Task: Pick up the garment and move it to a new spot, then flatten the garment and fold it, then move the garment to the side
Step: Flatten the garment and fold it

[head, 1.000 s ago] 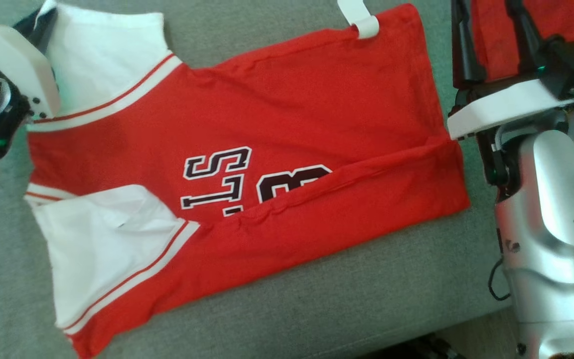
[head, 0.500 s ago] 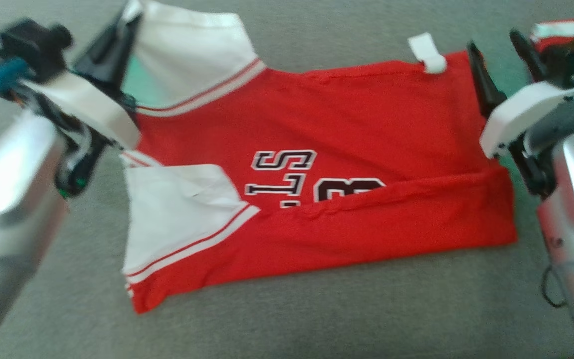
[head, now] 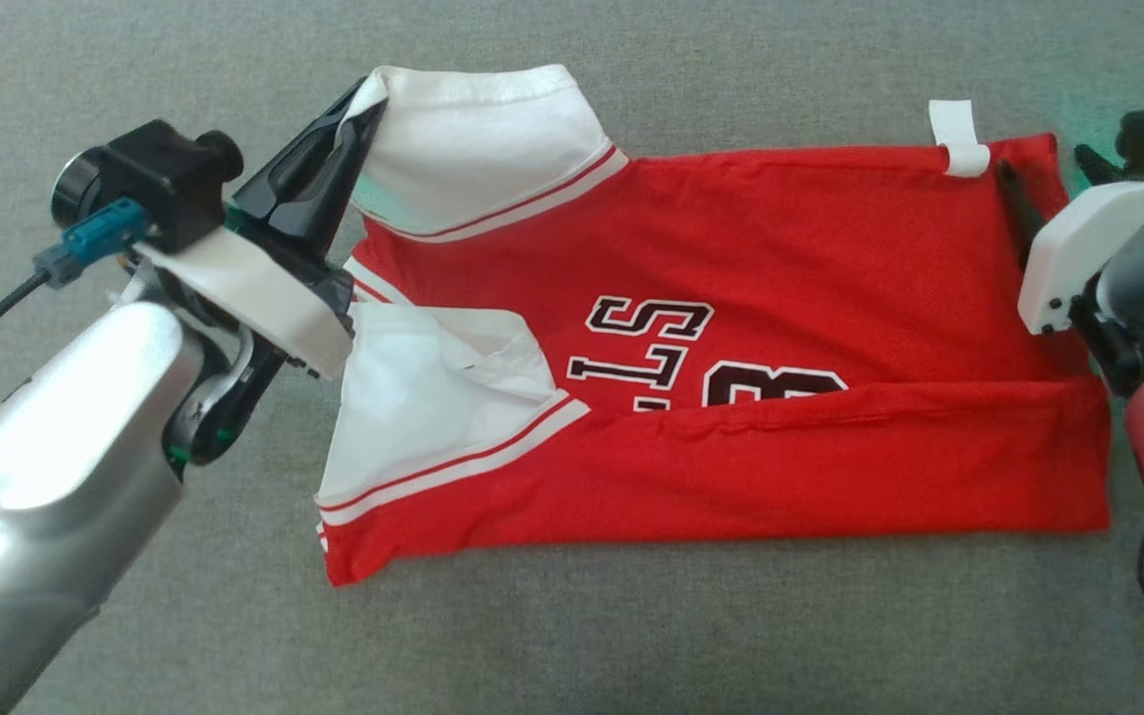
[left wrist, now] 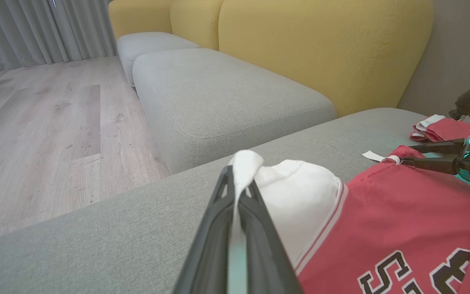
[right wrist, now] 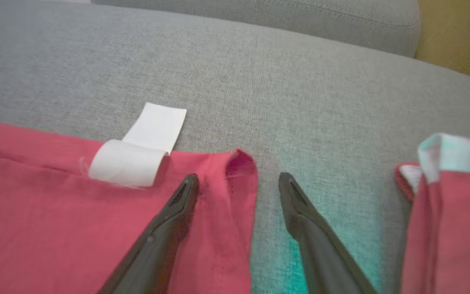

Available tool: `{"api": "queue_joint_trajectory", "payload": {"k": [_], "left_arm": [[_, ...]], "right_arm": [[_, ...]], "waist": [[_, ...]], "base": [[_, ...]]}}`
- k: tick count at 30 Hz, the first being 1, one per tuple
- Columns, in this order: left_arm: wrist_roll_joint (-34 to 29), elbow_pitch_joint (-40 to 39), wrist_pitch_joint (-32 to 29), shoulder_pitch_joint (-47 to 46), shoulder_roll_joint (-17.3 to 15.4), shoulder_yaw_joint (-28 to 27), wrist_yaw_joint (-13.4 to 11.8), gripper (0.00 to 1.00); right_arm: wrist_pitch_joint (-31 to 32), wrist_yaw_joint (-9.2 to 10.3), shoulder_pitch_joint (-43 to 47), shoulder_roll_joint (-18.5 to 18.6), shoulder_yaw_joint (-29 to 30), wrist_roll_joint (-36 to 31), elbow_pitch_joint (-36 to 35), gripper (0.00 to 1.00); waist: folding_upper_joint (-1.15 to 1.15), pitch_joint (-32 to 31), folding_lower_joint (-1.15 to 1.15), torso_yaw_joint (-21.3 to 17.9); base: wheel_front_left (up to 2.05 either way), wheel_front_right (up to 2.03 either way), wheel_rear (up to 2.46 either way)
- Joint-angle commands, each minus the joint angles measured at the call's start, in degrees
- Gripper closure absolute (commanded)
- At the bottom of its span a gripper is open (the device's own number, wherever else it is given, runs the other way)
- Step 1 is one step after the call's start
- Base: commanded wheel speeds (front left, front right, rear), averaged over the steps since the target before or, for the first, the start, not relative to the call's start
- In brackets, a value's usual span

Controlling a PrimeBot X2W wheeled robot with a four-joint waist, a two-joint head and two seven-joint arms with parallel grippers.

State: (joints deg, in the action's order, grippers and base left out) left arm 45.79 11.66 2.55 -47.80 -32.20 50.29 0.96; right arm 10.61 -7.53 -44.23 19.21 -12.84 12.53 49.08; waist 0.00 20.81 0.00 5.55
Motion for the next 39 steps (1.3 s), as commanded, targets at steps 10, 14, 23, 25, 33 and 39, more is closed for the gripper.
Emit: {"api": "queue_joint_trajectory", "payload": {"k": [10, 14, 23, 25, 33, 39], "left_arm": [[-0.2, -1.6, -0.3, -1.8, -3.6, -2.8, -1.2, 1.0], [0.2, 0.4, 0.1, -2.6, -4.0, -3.7, -1.4, 1.0], [-0.9, 8.9, 1.8, -9.6, -4.1, -6.0, -0.4, 1.0], [-1.3, 11.6, 2.4, -12.2, -3.7, -6.6, 0.0, 1.0], [-2.4, 22.4, 6.7, -20.7, -0.2, -7.8, 2.2, 1.0], [-2.7, 25.7, 8.9, -19.8, 1.9, -5.8, 4.4, 1.0]], "right_arm": [[0.8, 0.04, -4.7, 0.1, -4.7, 2.2, 3.9, 1.0], [-2.0, 0.04, -6.8, 0.2, -5.4, 4.6, 2.8, 1.0], [-6.8, 0.04, -12.6, 0.0, -6.1, 10.3, -0.3, 1.0], [-7.8, 0.04, -14.4, -0.2, -6.3, 10.7, -0.5, 1.0], [-13.9, 0.04, -20.7, -1.6, -6.6, 10.6, 1.7, 1.0], [-16.1, 0.04, -19.5, -1.6, -8.7, 11.6, 4.4, 1.0]], "waist": [[0.0, 1.2, 0.0, -0.9], [0.0, 1.5, 0.0, -2.0], [0.0, 3.0, 0.0, -4.4], [0.0, 3.5, 0.0, -4.9], [0.0, 4.4, 0.0, -5.5], [0.0, 3.0, 0.0, -4.2]], "base": [[0.0, 0.0, 0.0], [0.0, 0.0, 0.0], [0.0, 0.0, 0.0], [0.0, 0.0, 0.0], [0.0, 0.0, 0.0], [0.0, 0.0, 0.0]]}}
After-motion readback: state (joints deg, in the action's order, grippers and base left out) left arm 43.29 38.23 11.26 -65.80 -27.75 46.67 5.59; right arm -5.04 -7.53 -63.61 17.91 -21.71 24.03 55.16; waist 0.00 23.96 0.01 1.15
